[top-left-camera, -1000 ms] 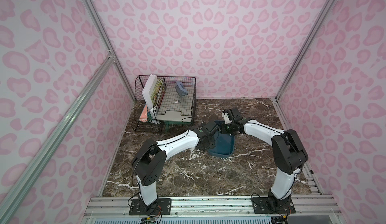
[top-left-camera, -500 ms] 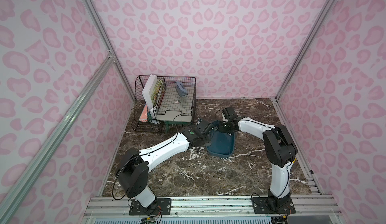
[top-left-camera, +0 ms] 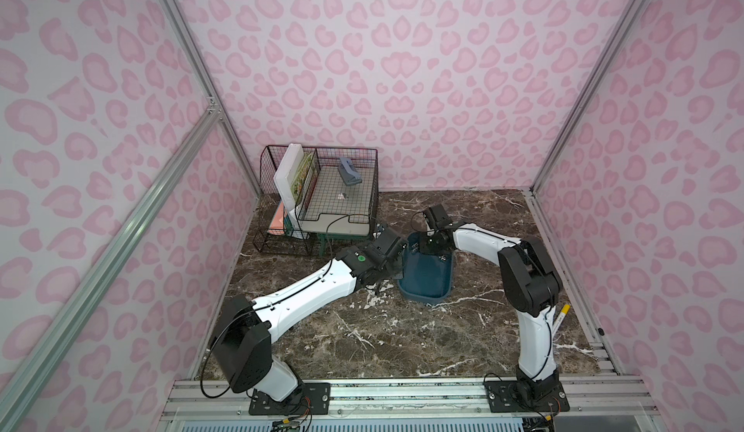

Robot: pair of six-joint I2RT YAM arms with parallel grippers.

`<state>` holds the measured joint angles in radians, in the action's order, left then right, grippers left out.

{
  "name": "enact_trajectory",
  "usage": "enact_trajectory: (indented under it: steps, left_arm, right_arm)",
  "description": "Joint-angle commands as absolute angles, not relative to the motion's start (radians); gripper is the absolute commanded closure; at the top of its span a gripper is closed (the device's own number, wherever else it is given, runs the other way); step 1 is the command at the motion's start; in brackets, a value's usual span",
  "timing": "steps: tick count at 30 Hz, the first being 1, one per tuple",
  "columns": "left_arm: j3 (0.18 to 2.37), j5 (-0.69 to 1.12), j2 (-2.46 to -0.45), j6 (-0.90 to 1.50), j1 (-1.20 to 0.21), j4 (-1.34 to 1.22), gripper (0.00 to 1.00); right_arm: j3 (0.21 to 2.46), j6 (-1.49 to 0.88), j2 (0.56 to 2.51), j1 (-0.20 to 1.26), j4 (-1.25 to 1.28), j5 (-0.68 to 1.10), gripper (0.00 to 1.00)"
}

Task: Take out the socket from the storage box
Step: Pick up the socket head from the storage box, then place the socket head at the center of the board.

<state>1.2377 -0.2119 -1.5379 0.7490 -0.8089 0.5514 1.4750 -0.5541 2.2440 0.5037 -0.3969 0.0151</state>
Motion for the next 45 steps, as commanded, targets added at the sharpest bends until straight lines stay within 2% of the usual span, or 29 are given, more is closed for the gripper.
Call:
enact_trajectory:
  steps: [1, 7, 13, 19, 23, 26, 30, 38, 45]
  left_arm:
    - [1.240, -0.230, -1.533, 0.735, -0.809, 0.562, 0.57]
    - [1.233, -0.233, -1.525, 0.736, -0.809, 0.559, 0.57]
    - [1.232, -0.236, -1.522, 0.729, -0.810, 0.567, 0.57]
    - [1.267, -0.270, -1.505, 0.671, -0.809, 0.596, 0.54]
    - [1.300, -0.292, -1.494, 0.618, -0.809, 0.617, 0.44]
    - [1.312, -0.302, -1.483, 0.587, -0.809, 0.619, 0.30]
    - [1.325, -0.294, -1.478, 0.549, -0.809, 0.614, 0.03]
    - [1.384, -0.189, -1.542, 0.479, -0.810, 0.594, 0.01]
    - [1.490, -0.169, -1.665, 0.439, -0.808, 0.611, 0.03]
  right_arm:
    - [1.482, -0.568, 2.247, 0.508, -0.402, -0.002, 0.68]
    - [1.496, -0.568, 2.269, 0.508, -0.410, 0.000, 0.69]
    - [1.487, -0.554, 2.247, 0.510, -0.402, 0.005, 0.85]
    - [1.481, -0.513, 2.167, 0.523, -0.424, 0.016, 0.87]
    - [1.457, -0.493, 2.071, 0.523, -0.436, 0.027, 0.89]
    - [1.440, -0.479, 2.003, 0.517, -0.454, 0.025, 0.90]
    - [1.396, -0.466, 1.918, 0.487, -0.466, 0.031, 0.90]
    - [1.228, -0.401, 1.804, 0.342, -0.452, 0.027, 0.91]
    - [1.104, -0.337, 1.825, 0.201, -0.395, 0.029, 0.91]
